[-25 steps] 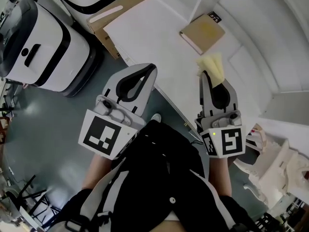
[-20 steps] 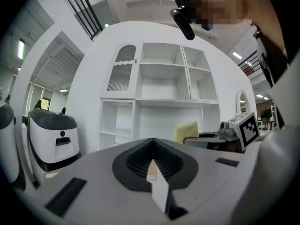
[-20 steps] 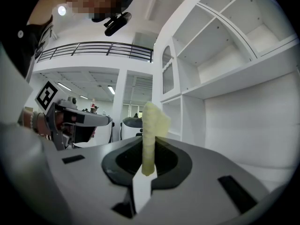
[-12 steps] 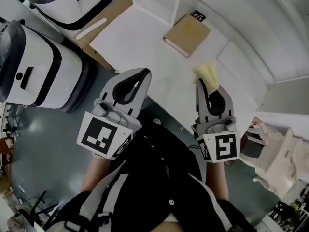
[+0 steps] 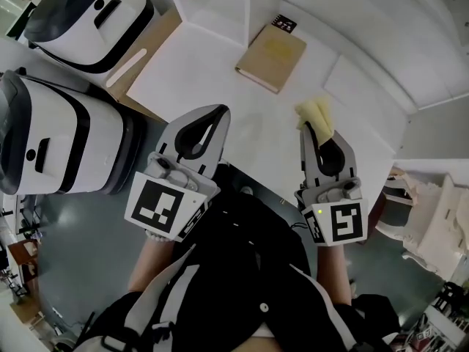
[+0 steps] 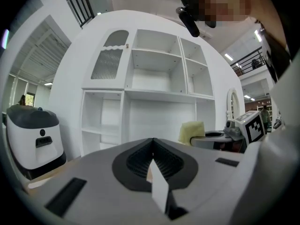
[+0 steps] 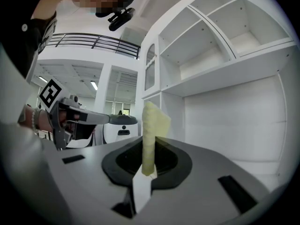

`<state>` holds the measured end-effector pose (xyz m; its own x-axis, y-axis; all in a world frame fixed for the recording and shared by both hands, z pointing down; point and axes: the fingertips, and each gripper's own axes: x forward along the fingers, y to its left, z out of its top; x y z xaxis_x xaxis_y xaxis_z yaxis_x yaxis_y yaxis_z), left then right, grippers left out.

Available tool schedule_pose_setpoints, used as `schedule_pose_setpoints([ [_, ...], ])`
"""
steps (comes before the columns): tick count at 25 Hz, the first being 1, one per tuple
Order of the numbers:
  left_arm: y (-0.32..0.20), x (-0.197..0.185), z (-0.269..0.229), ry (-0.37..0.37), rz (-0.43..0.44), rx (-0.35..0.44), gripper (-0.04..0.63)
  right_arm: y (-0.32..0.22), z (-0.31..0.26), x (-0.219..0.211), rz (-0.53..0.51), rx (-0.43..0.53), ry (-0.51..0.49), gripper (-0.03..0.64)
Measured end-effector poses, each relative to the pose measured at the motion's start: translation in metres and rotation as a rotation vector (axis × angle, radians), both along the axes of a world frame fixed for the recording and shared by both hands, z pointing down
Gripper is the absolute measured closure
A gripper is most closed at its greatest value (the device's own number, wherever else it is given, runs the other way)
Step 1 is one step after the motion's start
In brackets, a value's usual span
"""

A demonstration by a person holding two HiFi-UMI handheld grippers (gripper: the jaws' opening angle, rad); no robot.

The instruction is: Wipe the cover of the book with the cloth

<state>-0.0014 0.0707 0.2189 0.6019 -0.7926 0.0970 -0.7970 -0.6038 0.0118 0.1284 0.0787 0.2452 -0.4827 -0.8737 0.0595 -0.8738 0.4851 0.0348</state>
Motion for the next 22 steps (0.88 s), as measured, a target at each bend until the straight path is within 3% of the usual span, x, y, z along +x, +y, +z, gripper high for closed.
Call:
schedule_pose_setpoints([
  [11, -0.091, -0.009, 0.037, -0.009, 0.145, -0.097, 0.597, -0.057, 0.014, -0.014, 0.154, -0.06, 0.014, 0.581],
  [17, -0.142, -0.011, 0.081, -0.093, 0.223, -0.201, 0.597, -0.086, 0.029, -0.024, 0.235, -0.103, 0.016, 0.581],
  [22, -0.179, -0.014, 0.117, -0.162, 0.227, -0.281, 0.597, -0.099, 0.039, -0.032, 0.293, -0.137, 0.016, 0.581],
])
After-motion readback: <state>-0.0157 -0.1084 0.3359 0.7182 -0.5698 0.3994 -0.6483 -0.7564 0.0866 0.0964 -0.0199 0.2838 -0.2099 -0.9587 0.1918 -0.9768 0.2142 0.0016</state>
